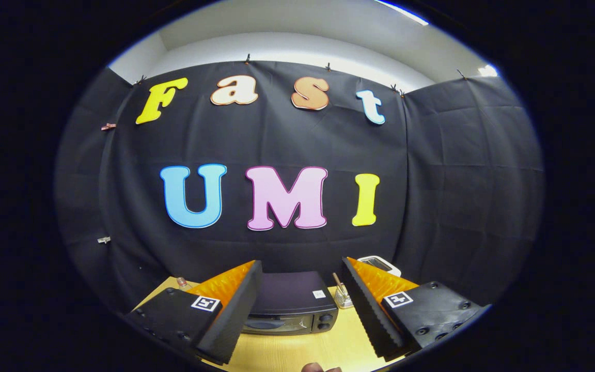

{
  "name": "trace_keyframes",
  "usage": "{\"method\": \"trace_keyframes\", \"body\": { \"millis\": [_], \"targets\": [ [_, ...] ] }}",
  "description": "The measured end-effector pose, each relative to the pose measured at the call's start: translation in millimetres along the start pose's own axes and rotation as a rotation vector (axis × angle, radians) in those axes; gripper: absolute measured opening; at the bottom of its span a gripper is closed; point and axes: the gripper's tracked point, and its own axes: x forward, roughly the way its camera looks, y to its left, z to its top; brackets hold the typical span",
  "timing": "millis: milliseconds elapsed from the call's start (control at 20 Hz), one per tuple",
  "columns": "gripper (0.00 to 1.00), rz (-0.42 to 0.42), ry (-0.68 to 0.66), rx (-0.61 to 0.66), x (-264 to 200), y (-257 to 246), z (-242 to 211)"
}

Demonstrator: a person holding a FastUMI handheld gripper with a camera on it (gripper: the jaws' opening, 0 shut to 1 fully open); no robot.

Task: Open the toaster oven, put the food inside, and close the toaster oven door.

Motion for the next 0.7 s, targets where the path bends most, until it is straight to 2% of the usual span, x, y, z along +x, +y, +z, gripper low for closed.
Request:
{"method": "trace_keyframes", "body": {
  "millis": [350,700],
  "targets": [
    [0.99,0.03,-0.036,0.007,-25,-12,12],
    [0.99,0.032,-0.032,0.014,-30,-39,13]
  ]
}}
